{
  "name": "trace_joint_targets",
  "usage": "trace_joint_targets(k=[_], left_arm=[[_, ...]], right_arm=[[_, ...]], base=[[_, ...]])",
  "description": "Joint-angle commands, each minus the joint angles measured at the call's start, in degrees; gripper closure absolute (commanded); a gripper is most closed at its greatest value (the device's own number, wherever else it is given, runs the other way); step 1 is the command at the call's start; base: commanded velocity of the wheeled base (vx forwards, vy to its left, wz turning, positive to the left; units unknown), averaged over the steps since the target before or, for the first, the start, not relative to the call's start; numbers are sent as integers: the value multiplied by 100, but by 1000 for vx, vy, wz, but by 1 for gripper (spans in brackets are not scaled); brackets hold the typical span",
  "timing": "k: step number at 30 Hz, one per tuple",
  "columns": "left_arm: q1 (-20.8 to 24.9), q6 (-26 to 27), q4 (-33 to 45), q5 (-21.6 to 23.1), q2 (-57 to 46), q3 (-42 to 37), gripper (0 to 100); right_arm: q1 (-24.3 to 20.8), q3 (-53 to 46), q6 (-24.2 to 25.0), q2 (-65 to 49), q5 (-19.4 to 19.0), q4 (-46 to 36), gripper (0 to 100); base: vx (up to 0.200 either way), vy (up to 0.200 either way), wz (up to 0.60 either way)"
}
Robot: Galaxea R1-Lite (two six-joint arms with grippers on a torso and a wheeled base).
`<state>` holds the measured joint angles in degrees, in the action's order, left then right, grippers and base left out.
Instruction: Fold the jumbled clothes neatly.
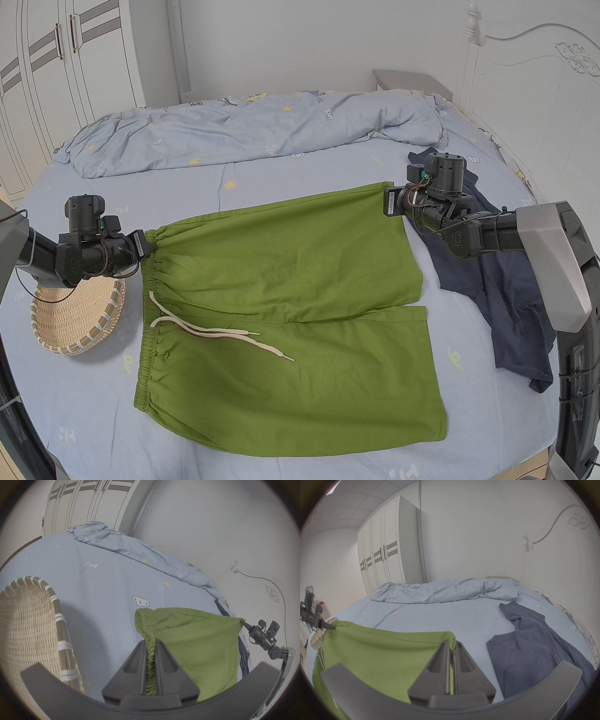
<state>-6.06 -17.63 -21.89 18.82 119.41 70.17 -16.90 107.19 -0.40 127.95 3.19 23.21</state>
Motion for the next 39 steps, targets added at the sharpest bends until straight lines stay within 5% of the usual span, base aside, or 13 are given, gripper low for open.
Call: trace_joint_targets(k=[1,20,21,22,39], left_arm=[[-45,-4,-184,-45,153,32,100],[-45,5,-236,-72,276,58,100],[-45,5,-245,-72,285,58,0],[-36,5,-254,-72,294,58,0],[131,-13,-553,-54,-128,-197,0]], right_arm=[[2,522,-4,388,15,-115,100],[2,740,-100,951,23,-431,100],[2,740,-100,951,23,-431,100],[2,740,-109,951,23,-431,0],[11,740,-92,854,50,-431,0]], base=[[0,0,0],[0,0,0],[0,0,0],[0,0,0],[0,0,0]])
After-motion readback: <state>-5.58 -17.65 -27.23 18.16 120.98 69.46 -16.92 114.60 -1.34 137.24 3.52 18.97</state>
